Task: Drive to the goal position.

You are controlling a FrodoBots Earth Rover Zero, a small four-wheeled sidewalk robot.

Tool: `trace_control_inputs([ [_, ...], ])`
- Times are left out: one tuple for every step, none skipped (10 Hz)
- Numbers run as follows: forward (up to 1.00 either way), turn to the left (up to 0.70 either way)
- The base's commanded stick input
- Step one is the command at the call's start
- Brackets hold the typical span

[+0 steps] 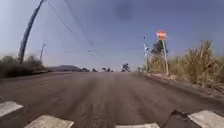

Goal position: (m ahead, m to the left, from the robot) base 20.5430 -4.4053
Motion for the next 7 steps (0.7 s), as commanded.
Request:
trace_control_inputs([
  [1.0, 0.0],
  [1.0, 0.0],
  [1.0, 0.0],
  [1.0, 0.0],
  [1.0, 0.0],
  [1.0, 0.0],
  [1.0, 0.0],
])
